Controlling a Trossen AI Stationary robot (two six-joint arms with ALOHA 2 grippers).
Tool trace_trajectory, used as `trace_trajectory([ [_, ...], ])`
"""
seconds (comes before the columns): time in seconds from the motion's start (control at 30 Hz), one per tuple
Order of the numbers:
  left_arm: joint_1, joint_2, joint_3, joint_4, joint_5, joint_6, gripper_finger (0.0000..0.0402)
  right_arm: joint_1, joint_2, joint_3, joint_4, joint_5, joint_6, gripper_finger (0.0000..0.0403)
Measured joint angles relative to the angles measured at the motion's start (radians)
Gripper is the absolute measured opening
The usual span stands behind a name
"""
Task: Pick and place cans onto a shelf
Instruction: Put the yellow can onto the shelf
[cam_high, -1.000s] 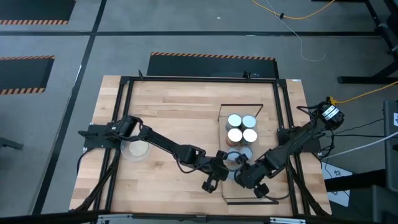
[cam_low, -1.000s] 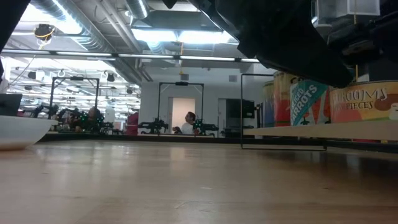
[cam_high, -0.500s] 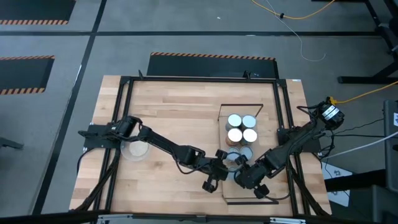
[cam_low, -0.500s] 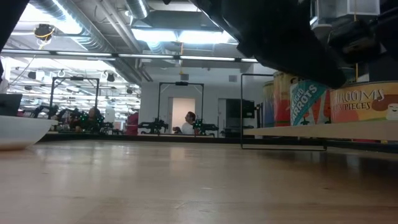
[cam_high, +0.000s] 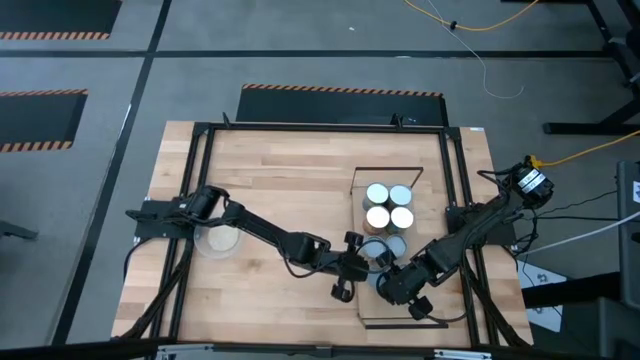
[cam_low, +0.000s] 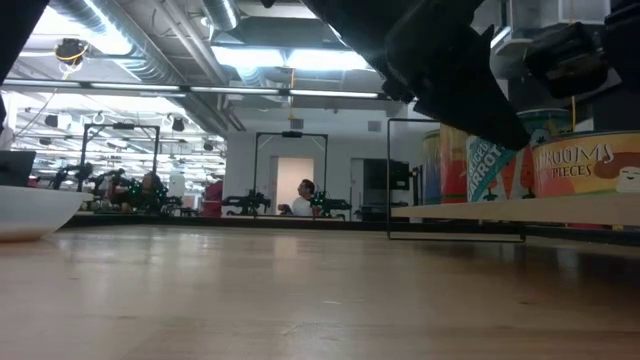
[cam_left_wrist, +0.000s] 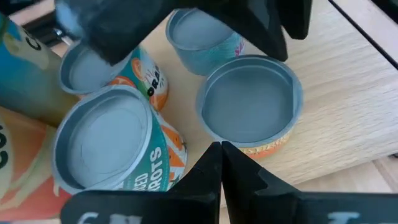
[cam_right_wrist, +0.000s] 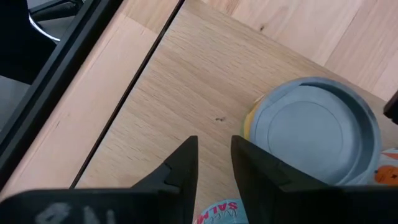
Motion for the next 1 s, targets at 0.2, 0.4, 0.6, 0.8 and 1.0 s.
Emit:
trace_trajectory([
  [0.2, 0.018, 0.000, 0.000, -0.010, 0.113, -0.027, 0.0001, -0.001, 0.000, 0.000, 0.000, 0.001, 0.005, 0.0101],
  [0.4, 0.014, 0.000, 0.000, -0.010, 0.219, -0.022, 0.0001, -0.001, 0.000, 0.000, -0.016, 0.001, 0.010, 0.0101],
  [0.6, -0.001, 0.000, 0.000, -0.006, 0.261, -0.020, 0.0001, -0.001, 0.000, 0.000, -0.044, 0.032, 0.014, 0.0101],
  [0.8, -0.014, 0.000, 0.000, 0.006, 0.261, -0.019, 0.0001, -0.001, 0.000, 0.000, -0.045, 0.047, 0.013, 0.0101],
  [1.0, -0.013, 0.000, 0.000, -0.005, 0.196, -0.019, 0.0001, -0.001, 0.000, 0.000, -0.042, 0.004, 0.013, 0.0101],
])
